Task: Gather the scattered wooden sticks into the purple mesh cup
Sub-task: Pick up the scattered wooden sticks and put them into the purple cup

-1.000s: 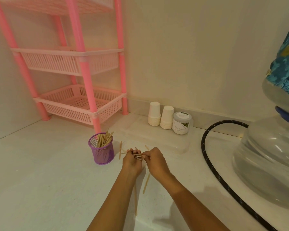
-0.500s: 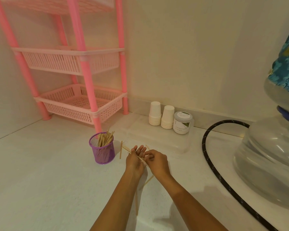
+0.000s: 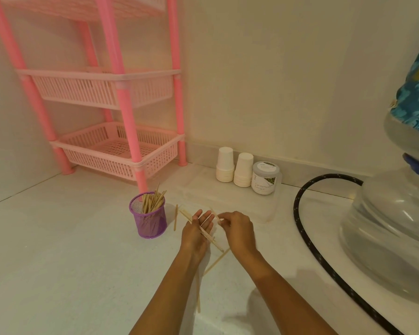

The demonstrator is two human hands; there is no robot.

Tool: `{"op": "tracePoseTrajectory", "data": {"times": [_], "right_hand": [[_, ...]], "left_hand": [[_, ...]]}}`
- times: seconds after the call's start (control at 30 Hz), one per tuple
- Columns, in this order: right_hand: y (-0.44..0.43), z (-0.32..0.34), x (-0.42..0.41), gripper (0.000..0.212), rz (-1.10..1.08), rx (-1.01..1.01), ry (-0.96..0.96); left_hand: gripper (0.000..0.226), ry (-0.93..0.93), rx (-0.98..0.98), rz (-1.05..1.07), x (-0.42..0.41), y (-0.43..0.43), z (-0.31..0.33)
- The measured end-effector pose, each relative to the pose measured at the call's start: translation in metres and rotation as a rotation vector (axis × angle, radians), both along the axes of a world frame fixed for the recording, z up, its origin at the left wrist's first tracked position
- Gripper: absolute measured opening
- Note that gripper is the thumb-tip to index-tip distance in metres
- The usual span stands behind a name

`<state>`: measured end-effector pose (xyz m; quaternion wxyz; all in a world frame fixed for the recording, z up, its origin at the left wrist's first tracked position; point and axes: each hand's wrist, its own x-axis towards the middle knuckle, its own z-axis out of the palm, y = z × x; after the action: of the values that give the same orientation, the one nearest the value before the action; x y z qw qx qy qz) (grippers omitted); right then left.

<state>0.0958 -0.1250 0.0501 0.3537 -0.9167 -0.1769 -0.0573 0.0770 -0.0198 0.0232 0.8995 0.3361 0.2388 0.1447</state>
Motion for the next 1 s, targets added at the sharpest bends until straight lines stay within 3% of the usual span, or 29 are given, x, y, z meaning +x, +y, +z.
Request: {"op": "tracePoseTrajectory", "data": {"times": [0.17,0.33,0.43,0.53,0.6,0.7,0.77,0.9,1.0], "right_hand": [[0.013,0.007,-0.004,0.016,0.036,0.133,0.086],[0.011,0.003,0.01,0.021,0.093,0.206,0.108],[-0.001,-0.009,0.019,0.03,0.064,0.01,0.072],[-0.008,-0.03,0.012,0.048,0.263,-0.363,0.144],[-0.007,-0.04,0.002,0.053,0.379,-0.45,0.15],[-0.006,-0.046,-0.009,0.055,0.506,-0.428,0.109],[-0.007,-0.047,-0.014,0.051,0.58,-0.378,0.077],[-0.009,-0.041,-0.017,0.035,0.617,-0.272,-0.001],[-0.009,-0.037,-0.017,0.039,0.627,-0.25,-0.009]], "left_hand": [[0.038,-0.03,-0.01,-0.126,-0.004,-0.01,0.006],[0.033,0.002,-0.076,-0.037,-0.001,0.001,0.008],[0.023,0.036,0.024,0.054,0.003,0.017,0.014],[0.029,0.178,0.349,0.101,0.005,0.034,0.018],[0.031,0.278,0.675,0.063,0.006,0.042,0.016],[0.035,0.534,1.164,-0.09,0.001,0.047,0.014],[0.036,0.701,1.383,-0.167,-0.003,0.048,0.012],[0.031,0.899,1.618,-0.258,-0.005,0.047,0.007],[0.034,0.985,1.731,-0.299,-0.007,0.048,0.002]]}}
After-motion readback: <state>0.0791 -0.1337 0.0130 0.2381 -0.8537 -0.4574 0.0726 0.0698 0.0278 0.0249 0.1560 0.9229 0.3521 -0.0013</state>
